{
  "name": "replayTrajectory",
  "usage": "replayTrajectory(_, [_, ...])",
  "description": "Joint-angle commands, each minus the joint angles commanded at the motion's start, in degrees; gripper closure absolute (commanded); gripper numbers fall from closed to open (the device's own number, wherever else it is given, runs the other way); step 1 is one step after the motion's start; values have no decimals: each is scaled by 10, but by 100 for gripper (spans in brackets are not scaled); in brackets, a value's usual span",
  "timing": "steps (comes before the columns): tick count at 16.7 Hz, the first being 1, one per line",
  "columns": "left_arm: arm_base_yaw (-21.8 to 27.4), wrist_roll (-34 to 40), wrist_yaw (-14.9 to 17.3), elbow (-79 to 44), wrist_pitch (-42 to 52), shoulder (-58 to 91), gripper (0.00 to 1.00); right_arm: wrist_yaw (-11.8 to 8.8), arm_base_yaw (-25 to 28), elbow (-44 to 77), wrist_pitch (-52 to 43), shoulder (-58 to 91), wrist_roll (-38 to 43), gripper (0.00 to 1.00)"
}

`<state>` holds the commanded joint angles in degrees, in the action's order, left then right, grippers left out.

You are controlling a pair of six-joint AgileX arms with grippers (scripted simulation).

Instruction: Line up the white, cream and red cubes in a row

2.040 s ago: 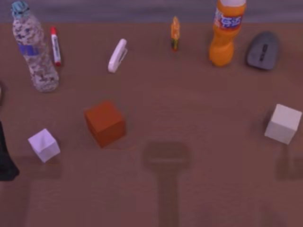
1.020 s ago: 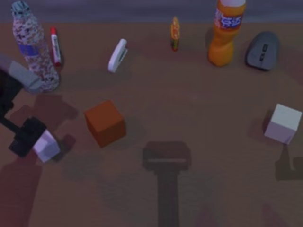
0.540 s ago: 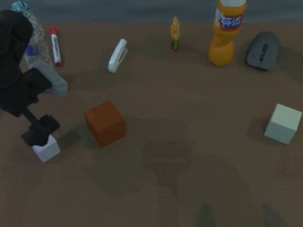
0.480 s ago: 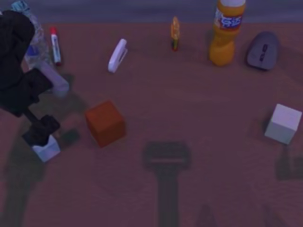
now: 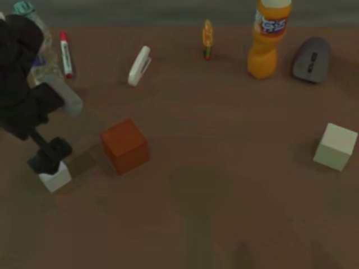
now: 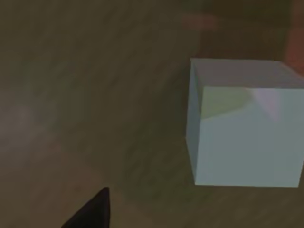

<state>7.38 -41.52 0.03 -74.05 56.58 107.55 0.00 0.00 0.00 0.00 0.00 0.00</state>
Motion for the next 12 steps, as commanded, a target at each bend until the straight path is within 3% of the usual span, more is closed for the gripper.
replayTrajectory(7, [1,-2,1,77,-157,75,0,0,0,0,0,0,0,0])
replayTrajectory(12, [1,-2,1,91,-181,90,0,0,0,0,0,0,0,0])
